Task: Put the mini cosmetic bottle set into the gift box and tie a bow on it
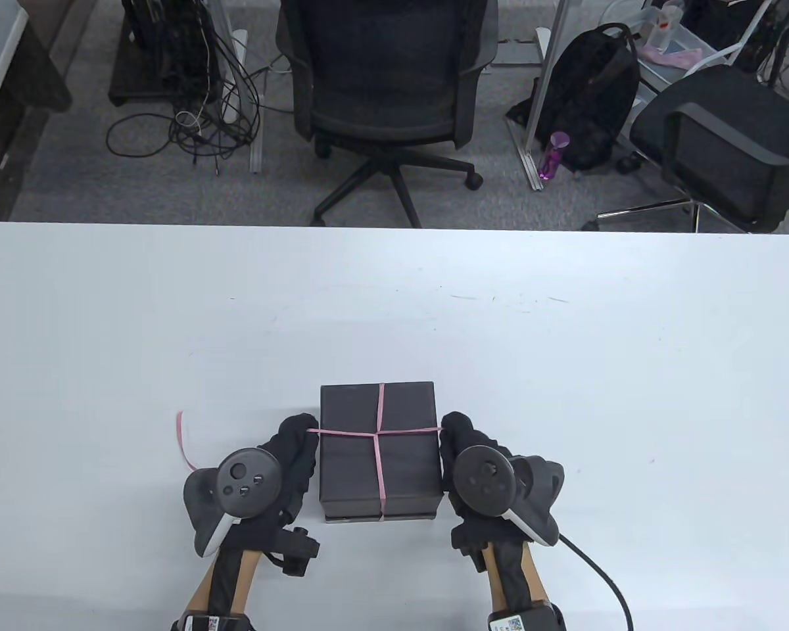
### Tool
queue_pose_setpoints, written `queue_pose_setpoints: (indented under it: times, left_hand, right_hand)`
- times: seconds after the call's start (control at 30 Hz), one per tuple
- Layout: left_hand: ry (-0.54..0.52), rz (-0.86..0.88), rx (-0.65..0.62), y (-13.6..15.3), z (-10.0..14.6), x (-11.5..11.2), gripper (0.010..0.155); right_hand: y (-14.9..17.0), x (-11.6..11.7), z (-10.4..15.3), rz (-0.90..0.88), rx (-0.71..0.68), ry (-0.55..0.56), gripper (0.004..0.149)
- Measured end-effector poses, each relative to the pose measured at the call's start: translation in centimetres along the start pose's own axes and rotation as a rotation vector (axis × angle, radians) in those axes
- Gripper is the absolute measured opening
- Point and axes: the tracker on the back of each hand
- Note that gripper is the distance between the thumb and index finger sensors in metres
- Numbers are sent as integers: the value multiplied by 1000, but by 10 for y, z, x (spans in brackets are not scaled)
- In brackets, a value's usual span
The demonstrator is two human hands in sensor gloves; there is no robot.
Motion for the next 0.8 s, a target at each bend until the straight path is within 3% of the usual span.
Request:
queue_pose_setpoints:
  times: [0.1, 0.3, 0.57, 0.8]
  left_hand:
    - [-7, -149, -35, -4, 1, -2, 44]
    - [25, -284, -65, 2, 2, -17, 44]
    - [24, -298, -91, 13, 5, -42, 44]
    - [91, -201, -21, 23, 4, -60, 44]
  right_hand:
    - [1, 3, -1, 115, 8, -56, 41]
    - [9, 21, -7, 145, 29, -142, 42]
    - [15, 49, -14, 84, -5, -269, 43]
    - [23, 78, -15, -18, -38, -367, 44]
Point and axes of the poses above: the tracker on the back of each hand, its own y axis roughly to the little-finger side, its own z axis roughly from the fingertips to the wrist, x = y × z, and after that the axes turned 9 degrees about -x, right-handed
